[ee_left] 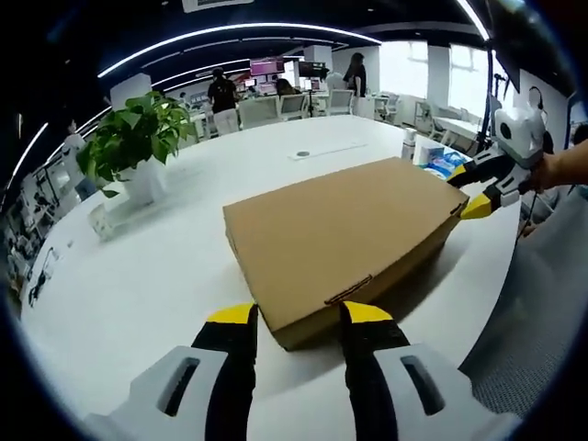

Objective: Operate the shoe box by opening the lid, removing the specified soft item, and placing it in the target area until the item is outside and the box remains undamaged.

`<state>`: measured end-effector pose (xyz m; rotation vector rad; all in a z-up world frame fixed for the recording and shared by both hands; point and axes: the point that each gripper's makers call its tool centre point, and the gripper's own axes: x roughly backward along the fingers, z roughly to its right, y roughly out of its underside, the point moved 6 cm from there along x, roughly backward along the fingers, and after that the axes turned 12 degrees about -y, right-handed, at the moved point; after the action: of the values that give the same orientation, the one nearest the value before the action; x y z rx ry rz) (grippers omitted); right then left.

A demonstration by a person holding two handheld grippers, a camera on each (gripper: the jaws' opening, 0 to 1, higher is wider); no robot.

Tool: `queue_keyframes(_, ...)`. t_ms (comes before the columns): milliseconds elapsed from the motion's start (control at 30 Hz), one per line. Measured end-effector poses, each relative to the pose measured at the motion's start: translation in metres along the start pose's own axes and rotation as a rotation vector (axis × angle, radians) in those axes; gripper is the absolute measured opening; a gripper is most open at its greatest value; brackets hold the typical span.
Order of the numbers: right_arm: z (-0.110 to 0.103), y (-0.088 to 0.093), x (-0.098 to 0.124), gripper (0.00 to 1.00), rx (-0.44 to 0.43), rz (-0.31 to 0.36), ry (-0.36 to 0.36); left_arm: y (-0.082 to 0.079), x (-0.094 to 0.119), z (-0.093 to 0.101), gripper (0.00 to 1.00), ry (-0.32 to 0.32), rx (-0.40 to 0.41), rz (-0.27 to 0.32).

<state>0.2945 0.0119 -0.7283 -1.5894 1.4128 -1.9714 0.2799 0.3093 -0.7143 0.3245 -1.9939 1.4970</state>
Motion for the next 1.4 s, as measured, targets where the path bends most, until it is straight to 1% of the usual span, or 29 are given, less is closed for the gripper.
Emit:
queue_keyframes(467,0.035,-0.012,-0.011,0.39,0.010,-0.016,-0.007,-0.020,-0.028,-0.007,0.36,0.003,0.006,-0.006)
queue_keyframes(700,0.048,-0.018,-0.018,0.39,0.018,-0.028,-0.003,-0.028,-0.041,-0.011,0.36,0.007,0.023,-0.009)
queue_keyframes(867,0.059,-0.022,-0.022,0.39,0.014,-0.034,0.003,-0.035,-0.050,-0.015,0.36,0.010,0.017,-0.013)
queue_keyframes(1000,0.063,-0.024,-0.025,0.39,0.006,-0.036,0.008,-0.039,-0.057,-0.018,0.36,0.012,0.014,-0.018)
queue_keyframes(1233,0.066,-0.024,-0.026,0.39,-0.011,-0.037,0.009,-0.041,-0.060,-0.019,0.36,0.021,-0.002,-0.030)
queue_keyframes(1333,0.066,-0.023,-0.026,0.39,-0.019,-0.036,0.009,-0.041,-0.059,-0.019,0.35,0.014,-0.038,-0.036)
queue_keyframes(1400,0.065,-0.022,-0.023,0.42,-0.022,-0.040,0.021,-0.042,-0.056,-0.019,0.38,0.001,-0.044,-0.030)
